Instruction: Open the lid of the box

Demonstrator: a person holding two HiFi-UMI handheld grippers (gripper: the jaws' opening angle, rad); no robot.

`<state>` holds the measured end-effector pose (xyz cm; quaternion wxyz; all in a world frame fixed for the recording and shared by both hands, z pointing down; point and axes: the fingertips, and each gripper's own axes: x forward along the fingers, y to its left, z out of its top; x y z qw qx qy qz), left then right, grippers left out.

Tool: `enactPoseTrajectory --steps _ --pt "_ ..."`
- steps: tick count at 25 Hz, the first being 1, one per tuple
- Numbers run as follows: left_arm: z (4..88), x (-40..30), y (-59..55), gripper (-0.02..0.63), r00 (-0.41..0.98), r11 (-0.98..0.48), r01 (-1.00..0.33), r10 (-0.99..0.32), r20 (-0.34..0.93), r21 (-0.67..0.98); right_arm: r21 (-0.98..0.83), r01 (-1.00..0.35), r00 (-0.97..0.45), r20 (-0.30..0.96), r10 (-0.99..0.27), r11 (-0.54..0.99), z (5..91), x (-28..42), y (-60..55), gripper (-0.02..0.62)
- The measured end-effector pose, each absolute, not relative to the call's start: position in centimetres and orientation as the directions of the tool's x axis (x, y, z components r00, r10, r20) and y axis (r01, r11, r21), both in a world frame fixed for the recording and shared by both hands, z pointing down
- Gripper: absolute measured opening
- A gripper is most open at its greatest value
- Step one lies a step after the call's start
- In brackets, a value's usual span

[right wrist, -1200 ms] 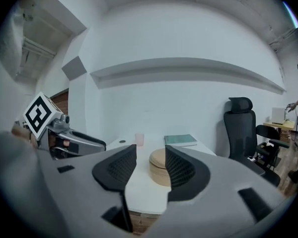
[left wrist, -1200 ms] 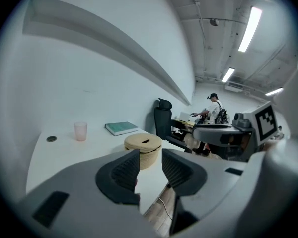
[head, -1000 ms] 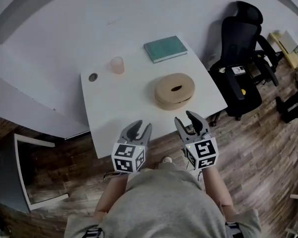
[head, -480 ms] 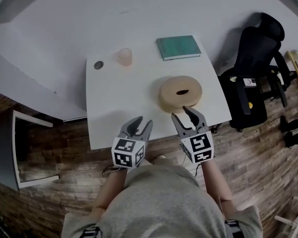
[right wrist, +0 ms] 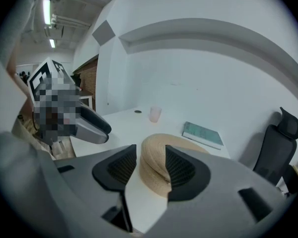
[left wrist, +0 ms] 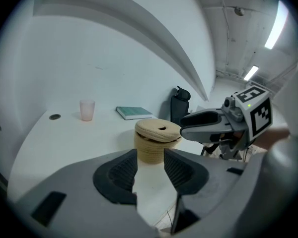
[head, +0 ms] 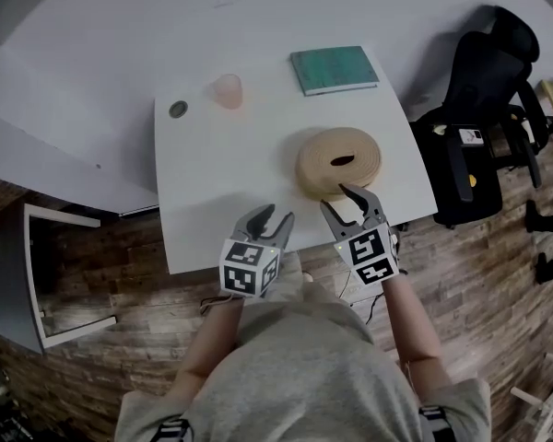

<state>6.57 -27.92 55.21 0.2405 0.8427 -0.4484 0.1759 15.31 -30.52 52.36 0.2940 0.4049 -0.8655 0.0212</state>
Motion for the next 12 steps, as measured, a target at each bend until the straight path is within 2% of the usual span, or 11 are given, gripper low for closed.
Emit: enactPoseTrajectory --steps 12 --pt "60.2 9.1 -31.4 0.218 0.594 -0.588 -0.771 -0.529 0.606 0.244 0.336 -0.487 -0.440 0.702 -0.560 0.806 56.3 14.8 -32.8 0.179"
